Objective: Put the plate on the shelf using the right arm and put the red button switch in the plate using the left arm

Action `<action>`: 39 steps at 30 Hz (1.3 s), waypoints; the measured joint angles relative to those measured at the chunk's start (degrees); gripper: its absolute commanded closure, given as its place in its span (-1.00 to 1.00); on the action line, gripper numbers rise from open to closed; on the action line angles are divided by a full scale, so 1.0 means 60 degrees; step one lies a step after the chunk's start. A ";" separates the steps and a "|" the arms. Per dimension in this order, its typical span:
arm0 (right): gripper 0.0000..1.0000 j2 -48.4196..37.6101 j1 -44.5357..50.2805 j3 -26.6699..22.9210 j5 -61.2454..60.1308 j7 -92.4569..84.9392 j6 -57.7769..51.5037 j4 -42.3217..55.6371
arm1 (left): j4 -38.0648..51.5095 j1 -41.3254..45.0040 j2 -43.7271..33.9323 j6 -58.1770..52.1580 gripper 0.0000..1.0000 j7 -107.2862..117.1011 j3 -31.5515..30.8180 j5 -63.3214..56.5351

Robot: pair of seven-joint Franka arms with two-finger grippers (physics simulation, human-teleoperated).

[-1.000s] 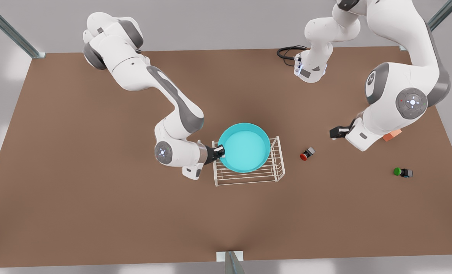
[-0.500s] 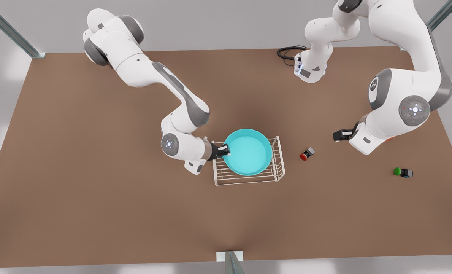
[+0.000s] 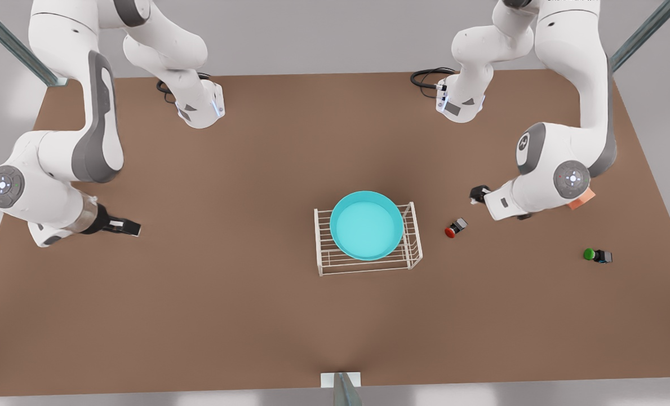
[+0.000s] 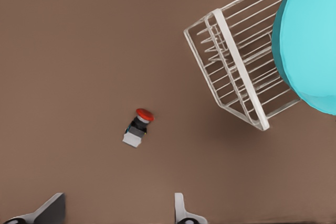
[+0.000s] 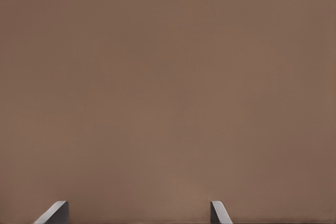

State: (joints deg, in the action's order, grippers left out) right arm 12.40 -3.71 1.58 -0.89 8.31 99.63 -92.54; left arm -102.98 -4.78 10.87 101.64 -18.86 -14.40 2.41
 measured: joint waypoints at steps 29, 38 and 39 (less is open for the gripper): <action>-1.00 0.0214 0.0053 0.0015 0.0081 -0.0777 0.0103 0.0019 | -0.4673 -0.0303 0.1408 0.8330 -1.00 -0.5254 -0.0023 -0.0602; -1.00 0.0225 0.0058 0.0015 0.0083 -0.0852 0.0110 0.0021 | -0.5017 -0.0302 0.1631 0.8739 -1.00 -0.5107 -0.0017 -0.0595; -1.00 0.0227 0.0059 0.0015 0.0083 -0.0858 0.0110 0.0022 | -0.5017 -0.0302 0.1702 0.8779 -1.00 -0.5087 -0.0018 -0.0592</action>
State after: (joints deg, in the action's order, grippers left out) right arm 13.76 -3.36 1.67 -0.40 3.16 100.29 -92.41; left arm -133.09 -6.60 21.08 154.32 -49.38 -14.51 -1.14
